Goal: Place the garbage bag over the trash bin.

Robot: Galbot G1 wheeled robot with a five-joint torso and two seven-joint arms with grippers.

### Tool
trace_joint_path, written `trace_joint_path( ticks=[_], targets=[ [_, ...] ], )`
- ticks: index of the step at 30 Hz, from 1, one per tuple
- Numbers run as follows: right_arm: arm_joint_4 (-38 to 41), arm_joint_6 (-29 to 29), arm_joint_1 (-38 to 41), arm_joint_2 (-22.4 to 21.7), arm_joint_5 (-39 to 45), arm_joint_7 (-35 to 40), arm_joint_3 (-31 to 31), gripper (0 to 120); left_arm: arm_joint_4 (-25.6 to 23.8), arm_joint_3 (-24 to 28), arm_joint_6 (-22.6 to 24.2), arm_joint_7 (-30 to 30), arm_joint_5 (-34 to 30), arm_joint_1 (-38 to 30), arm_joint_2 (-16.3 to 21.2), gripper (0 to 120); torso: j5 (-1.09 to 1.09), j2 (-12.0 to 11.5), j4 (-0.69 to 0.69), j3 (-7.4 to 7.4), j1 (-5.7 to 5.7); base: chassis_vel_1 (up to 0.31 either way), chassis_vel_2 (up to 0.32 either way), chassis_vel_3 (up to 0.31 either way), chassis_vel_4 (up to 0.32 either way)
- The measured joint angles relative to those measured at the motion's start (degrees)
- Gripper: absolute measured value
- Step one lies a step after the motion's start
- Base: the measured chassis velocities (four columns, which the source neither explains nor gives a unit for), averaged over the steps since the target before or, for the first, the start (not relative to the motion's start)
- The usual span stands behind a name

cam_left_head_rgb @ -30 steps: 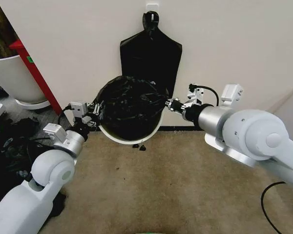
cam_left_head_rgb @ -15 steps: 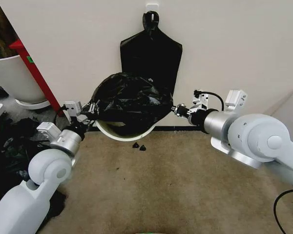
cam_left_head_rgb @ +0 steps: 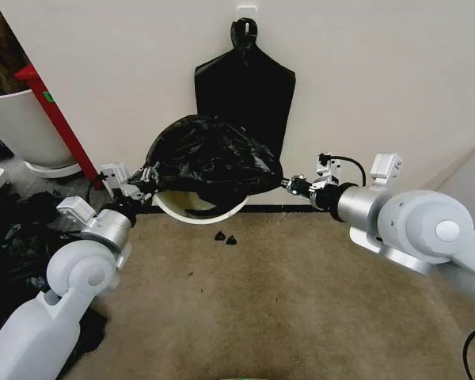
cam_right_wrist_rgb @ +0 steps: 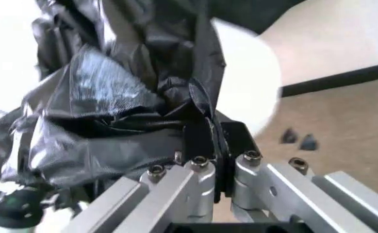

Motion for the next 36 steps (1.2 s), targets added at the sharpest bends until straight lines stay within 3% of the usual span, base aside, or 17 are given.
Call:
trace_joint_path(
  ticks=[7, 12, 14, 18, 22, 24, 27, 32, 36],
  targets=[
    [-2.0, -0.5, -2.6, -0.5, 0.0, -8.9, 1.3, 0, -0.1, -0.2, 0.4, -1.1, -4.6, -0.1, 0.0, 4, 0.01, 0.0, 0.0, 0.0, 0.0, 0.0, 0.0, 0.0, 0.0],
    [-1.5, -1.3, -2.3, -1.2, -1.9, -9.3, 1.4, 1, 0.2, -0.3, 0.7, -1.5, -5.6, -0.1, -0.1, 4, 0.01, 0.0, -0.01, 0.0, 0.0, 0.0, 0.0, 0.0, 0.0],
    [-0.6, -1.5, -1.5, -1.6, -3.7, -7.9, 1.3, 11, 0.4, -0.3, 1.0, -1.4, -4.5, 0.0, -0.1, 4, 0.0, 0.0, 0.0, 0.0, 0.0, 0.0, 0.0, 0.0, 0.0],
    [1.0, -1.8, -0.3, -2.3, -4.9, -5.6, 0.9, 19, 0.9, -0.1, 1.1, -1.3, -1.9, -0.1, 0.1, 4, 0.0, 0.0, -0.01, 0.0, 0.0, 0.0, 0.0, 0.0, 0.0],
    [4.1, -3.1, 0.9, -4.2, -6.9, -2.4, 0.5, 39, 2.0, 0.4, 1.2, -2.0, 2.0, -1.4, 0.3, 4, 0.0, 0.0, 0.0, 0.0, 0.0, 0.0, 0.0, 0.0, 0.0],
    [4.3, -3.1, 0.9, -4.4, -7.2, -2.1, 0.4, 41, 2.1, 0.5, 1.3, -2.2, 2.2, -1.5, 0.3, 4, 0.0, 0.0, 0.0, 0.0, 0.0, 0.0, 0.0, 0.0, 0.0],
    [6.3, -3.5, 1.1, -6.1, -10.3, -0.6, 0.6, 55, 2.3, 0.8, 1.7, -2.0, 5.2, -2.1, 0.5, 4, 0.01, 0.0, -0.02, 0.0, 0.0, 0.0, 0.0, 0.0, 0.0],
    [6.5, -5.4, 4.6, -7.5, -12.9, -5.5, 1.0, 71, 2.0, 1.3, 1.6, 0.4, 8.8, -1.3, 1.0, 4, 0.0, 0.0, 0.0, 0.0, 0.0, 0.0, 0.0, 0.0, 0.0],
    [5.7, -10.7, 11.3, -7.2, -14.6, -12.5, -1.5, 89, 1.0, 1.8, 0.4, 4.8, 13.5, -0.5, 2.4, 4, 0.01, 0.0, -0.02, 0.0, 0.0, 0.0, 0.0, 0.0, 0.0]
  ],
)
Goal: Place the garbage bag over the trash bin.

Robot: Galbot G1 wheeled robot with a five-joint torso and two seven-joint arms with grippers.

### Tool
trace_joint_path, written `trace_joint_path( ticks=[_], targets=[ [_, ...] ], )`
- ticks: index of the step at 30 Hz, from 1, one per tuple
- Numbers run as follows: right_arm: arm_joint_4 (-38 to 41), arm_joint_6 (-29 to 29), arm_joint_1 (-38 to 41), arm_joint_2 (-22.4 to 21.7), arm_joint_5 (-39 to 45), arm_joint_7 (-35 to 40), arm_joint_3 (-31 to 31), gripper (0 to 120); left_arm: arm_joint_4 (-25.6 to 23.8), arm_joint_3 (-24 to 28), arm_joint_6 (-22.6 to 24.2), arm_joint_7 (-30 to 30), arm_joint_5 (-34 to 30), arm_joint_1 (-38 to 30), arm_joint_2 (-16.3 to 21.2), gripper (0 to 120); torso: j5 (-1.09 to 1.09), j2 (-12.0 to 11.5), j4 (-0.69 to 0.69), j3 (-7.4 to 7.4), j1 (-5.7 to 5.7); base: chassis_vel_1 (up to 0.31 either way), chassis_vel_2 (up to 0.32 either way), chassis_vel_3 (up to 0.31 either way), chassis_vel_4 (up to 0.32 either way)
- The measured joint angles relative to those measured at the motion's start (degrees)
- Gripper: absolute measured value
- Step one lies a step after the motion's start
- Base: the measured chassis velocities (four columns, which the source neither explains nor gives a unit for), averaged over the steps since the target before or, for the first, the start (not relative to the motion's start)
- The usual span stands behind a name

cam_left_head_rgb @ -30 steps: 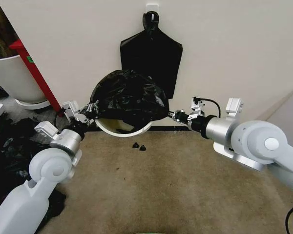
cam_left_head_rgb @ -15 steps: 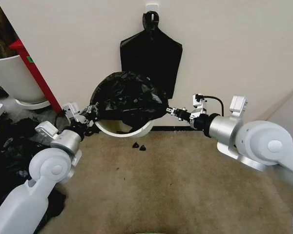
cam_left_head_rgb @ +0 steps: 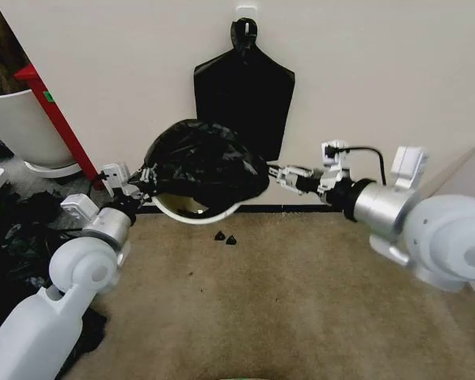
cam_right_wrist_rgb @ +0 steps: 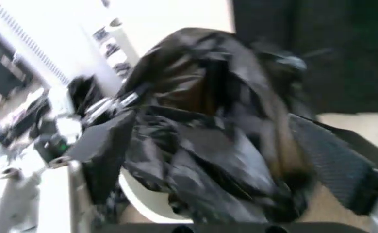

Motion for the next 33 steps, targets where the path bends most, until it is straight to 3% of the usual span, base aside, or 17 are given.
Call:
trace_joint_path(
  ticks=[5, 8, 11, 16, 17, 21, 33],
  targets=[
    [-2.1, -7.6, 7.9, 3.8, -2.5, -4.5, -5.5, 100, -0.8, 0.6, -1.2, 2.3, 2.9, -0.5, 1.3, 4, 0.0, 0.0, 0.0, 0.0, 0.0, 0.0, 0.0, 0.0, 0.0],
    [-2.6, -8.9, 10.9, 5.6, -2.6, -4.0, -8.1, 100, -1.0, 0.6, -1.6, 2.9, 3.7, -0.5, 1.5, 4, 0.0, 0.0, 0.0, 0.0, 0.0, 0.0, 0.0, 0.0, 0.0],
    [-4.7, -11.6, 18.3, 10.3, -0.2, 0.2, -14.5, 100, -1.4, 0.7, -2.8, 4.6, 5.4, -0.4, 2.1, 4, -0.02, 0.0, 0.04, 0.01, 0.0, 0.0, 0.0, 0.0, 0.0],
    [-6.7, -14.0, 23.3, 12.4, 7.6, 7.1, -17.6, 100, -1.5, 0.7, -4.0, 6.1, 6.9, -0.2, 2.3, 4, -0.01, 0.0, 0.01, 0.01, 0.0, 0.0, 0.0, 0.0, 0.0],
    [-6.7, -14.0, 23.3, 12.4, 7.6, 7.1, -17.6, 100, -1.5, 0.7, -4.0, 6.1, 6.9, -0.2, 2.3, 4, -0.01, 0.0, 0.01, 0.01, 0.0, 0.0, 0.0, 0.0, 0.0],
    [-10.7, -17.0, 26.7, 13.5, 20.4, 12.0, -17.9, 99, -1.5, 0.5, -6.0, 7.7, 8.8, 0.2, 2.4, 4, -0.02, 0.0, 0.01, 0.0, 0.0, 0.0, 0.0, 0.0, 0.0],
    [-16.0, -18.0, 26.2, 13.5, 23.4, 8.1, -20.1, 98, -1.8, -0.3, -8.8, 10.3, 10.0, 1.3, 2.7, 4, -0.01, 0.0, 0.02, 0.01, 0.0, 0.0, 0.0, 0.0, 0.0]
  ],
)
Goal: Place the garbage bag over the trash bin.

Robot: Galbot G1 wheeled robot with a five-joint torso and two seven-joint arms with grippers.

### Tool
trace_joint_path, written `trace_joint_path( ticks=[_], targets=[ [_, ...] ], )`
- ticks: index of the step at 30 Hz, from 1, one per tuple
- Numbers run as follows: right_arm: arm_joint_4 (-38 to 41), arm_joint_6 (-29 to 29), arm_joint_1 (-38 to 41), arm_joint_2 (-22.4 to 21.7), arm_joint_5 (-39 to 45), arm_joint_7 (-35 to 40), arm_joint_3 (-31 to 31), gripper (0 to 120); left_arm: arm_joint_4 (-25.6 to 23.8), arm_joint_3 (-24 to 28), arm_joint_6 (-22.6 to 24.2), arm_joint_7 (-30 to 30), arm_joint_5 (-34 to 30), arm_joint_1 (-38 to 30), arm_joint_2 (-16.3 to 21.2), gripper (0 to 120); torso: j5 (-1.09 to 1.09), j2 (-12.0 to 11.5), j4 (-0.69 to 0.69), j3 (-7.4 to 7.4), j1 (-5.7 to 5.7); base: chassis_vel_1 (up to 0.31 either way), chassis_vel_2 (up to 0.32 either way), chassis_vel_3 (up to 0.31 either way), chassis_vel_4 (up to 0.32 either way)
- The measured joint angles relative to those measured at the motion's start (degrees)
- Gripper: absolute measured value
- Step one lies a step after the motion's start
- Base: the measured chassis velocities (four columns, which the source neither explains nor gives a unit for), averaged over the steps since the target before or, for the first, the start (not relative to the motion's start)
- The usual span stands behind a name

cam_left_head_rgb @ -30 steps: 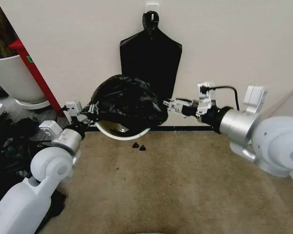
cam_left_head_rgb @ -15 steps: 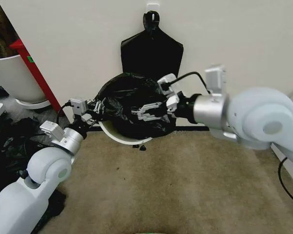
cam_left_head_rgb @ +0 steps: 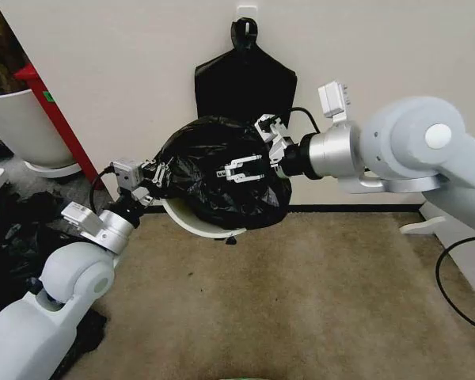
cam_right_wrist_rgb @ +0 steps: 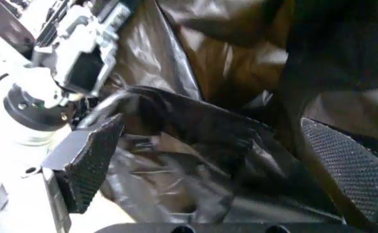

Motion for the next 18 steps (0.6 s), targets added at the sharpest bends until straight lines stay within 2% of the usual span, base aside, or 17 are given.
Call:
trace_joint_path(
  ticks=[7, 12, 14, 18],
  targets=[
    [0.5, 0.1, -2.3, -1.2, 2.7, -0.2, 0.9, 94, 0.2, 0.0, -0.1, 0.2, -0.3, -0.6, 0.0, 4, 0.01, 0.0, -0.01, 0.0, 0.0, 0.0, 0.0, 0.0, 0.0],
    [2.6, 0.2, -3.4, -1.8, 3.6, 0.0, 2.5, 74, 0.8, 0.4, 0.0, 0.1, -0.4, -0.8, -0.2, 4, 0.01, 0.0, -0.01, -0.01, 0.0, 0.0, 0.0, 0.0, 0.0],
    [3.0, 0.2, -3.7, -1.8, 3.5, 0.2, 2.7, 71, 0.9, 0.4, 0.1, 0.0, -0.4, -0.9, -0.3, 4, 0.0, 0.0, -0.01, -0.01, 0.0, 0.0, 0.0, 0.0, 0.0],
    [4.4, 0.9, -5.2, -1.8, 3.3, 1.8, 3.8, 52, 1.2, 0.7, 0.6, -0.5, -0.5, -1.0, -0.4, 4, 0.0, 0.0, -0.01, -0.01, 0.0, 0.0, 0.0, 0.0, 0.0]
  ],
)
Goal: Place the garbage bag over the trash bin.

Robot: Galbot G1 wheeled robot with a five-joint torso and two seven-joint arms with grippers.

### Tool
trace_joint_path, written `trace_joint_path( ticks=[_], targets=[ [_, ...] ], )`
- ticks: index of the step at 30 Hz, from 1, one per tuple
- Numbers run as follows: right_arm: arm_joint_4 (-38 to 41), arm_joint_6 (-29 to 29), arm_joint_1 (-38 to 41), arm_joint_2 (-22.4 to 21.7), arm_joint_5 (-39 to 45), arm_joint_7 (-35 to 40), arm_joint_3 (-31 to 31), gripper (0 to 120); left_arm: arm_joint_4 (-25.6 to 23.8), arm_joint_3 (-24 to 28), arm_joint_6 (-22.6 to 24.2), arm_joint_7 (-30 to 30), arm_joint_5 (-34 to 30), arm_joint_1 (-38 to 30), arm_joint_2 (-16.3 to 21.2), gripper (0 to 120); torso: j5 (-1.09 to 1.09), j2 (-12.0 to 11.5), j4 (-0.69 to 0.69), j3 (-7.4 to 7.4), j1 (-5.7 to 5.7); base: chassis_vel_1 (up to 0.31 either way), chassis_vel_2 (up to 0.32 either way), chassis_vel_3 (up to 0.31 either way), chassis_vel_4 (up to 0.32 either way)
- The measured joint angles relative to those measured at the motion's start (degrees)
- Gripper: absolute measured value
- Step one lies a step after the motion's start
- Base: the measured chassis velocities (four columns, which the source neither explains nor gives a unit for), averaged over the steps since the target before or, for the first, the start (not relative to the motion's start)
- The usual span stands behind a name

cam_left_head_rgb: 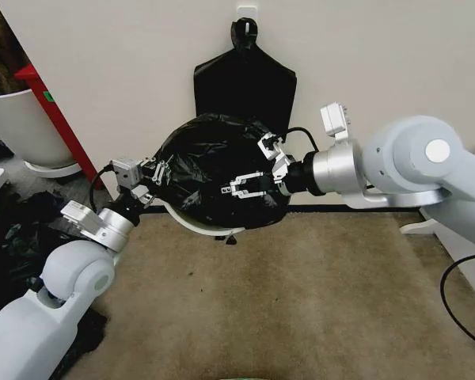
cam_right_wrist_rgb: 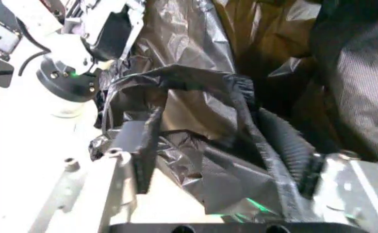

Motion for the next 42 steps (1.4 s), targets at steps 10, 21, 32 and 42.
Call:
trace_joint_path(
  ticks=[10, 21, 32, 42],
  targets=[
    [1.2, 2.1, -2.3, 0.1, -2.8, 1.1, 0.7, 19, 0.0, 0.4, 0.7, -1.0, -0.2, -0.1, -0.4, 4, 0.0, 0.0, 0.0, 0.0, 0.0, 0.0, 0.0, 0.0, 0.0],
    [5.5, 6.2, -3.9, -0.1, -4.5, 1.5, 2.5, 0, 0.0, 0.8, 3.1, -4.1, -1.3, -0.5, -1.1, 4, 0.0, 0.0, 0.0, 0.0, 0.0, 0.0, 0.0, 0.0, 0.0],
    [13.3, 6.9, -10.5, -2.4, -9.3, -2.7, 2.3, 0, -0.3, 1.0, 7.1, -12.7, -7.8, -2.6, -2.2, 4, 0.0, 0.0, -0.01, 0.0, 0.0, 0.0, 0.0, 0.0, 0.0],
    [10.9, 6.9, -15.2, -4.8, -21.0, -9.0, -0.6, 0, -3.2, -1.9, 10.1, -14.2, -18.6, -2.0, -1.3, 4, 0.0, 0.0, 0.01, 0.0, 0.0, 0.0, 0.0, 0.0, 0.0]
  ],
)
